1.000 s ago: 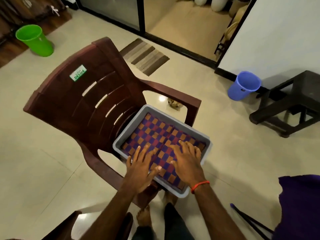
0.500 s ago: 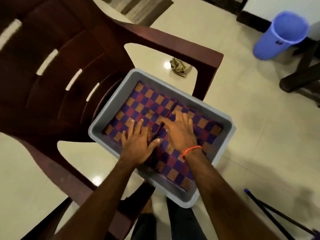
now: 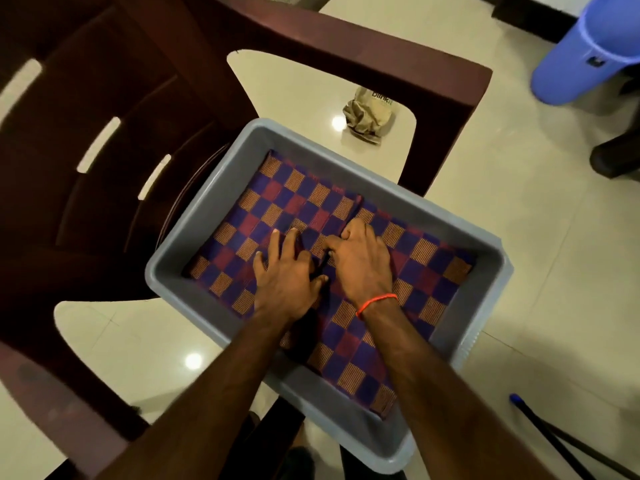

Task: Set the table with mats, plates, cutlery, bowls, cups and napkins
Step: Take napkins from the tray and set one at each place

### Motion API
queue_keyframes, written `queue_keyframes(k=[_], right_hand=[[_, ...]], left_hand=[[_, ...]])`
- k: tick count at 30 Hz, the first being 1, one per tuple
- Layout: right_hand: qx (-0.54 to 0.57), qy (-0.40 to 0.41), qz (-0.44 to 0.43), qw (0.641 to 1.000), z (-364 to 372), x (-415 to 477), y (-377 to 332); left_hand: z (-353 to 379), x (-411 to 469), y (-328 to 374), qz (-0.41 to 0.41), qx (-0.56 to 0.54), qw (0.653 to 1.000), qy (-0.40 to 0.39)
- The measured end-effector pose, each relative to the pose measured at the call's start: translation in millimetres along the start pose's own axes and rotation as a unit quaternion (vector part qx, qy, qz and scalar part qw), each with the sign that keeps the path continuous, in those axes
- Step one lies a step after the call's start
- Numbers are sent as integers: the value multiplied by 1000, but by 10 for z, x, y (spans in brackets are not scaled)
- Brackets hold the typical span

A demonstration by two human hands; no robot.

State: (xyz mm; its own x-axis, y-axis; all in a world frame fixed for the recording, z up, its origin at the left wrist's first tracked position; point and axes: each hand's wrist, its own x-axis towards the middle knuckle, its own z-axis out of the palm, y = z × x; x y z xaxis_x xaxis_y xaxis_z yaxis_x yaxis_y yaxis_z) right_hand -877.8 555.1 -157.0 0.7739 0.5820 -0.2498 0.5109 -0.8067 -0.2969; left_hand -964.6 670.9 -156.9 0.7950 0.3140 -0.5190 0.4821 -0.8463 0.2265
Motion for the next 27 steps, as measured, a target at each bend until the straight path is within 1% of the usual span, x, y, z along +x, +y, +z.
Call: queue_keyframes(k=[3, 5, 9, 11, 13, 16, 20, 23, 25, 27], right_hand=[[4, 27, -9, 1000, 15, 18, 6], [21, 43, -16, 999, -5, -2, 11], [105, 74, -8, 992, -175, -134, -45], [145, 82, -3, 986, -319, -231, -110], [160, 75, -1, 984, -476, -324, -143], [171, 86, 17, 981, -726, -534, -123], [233, 137, 78, 960, -1121, -887, -204], [272, 146, 112, 944, -1401, -1120, -248], [314, 151, 135, 928, -1613, -1248, -286], [366, 154, 165, 903, -1807, -1368, -346]], left_hand=[[-16, 58, -2, 13, -21, 1000, -5], [-67, 62, -4, 32, -58, 998, 5], [-228, -2, -59, 82, -155, 984, 38], [-359, -64, -68, 114, -204, 971, 50], [-557, -166, -6, 125, -245, 960, 53], [-927, -399, 133, 127, -268, 954, 52], [-1494, -717, 249, 155, -314, 935, 51], [-1963, -1016, 380, 152, -367, 917, 40], [-2263, -1236, 437, 139, -423, 895, 19], [-2558, -1477, 538, 128, -483, 866, -10]])
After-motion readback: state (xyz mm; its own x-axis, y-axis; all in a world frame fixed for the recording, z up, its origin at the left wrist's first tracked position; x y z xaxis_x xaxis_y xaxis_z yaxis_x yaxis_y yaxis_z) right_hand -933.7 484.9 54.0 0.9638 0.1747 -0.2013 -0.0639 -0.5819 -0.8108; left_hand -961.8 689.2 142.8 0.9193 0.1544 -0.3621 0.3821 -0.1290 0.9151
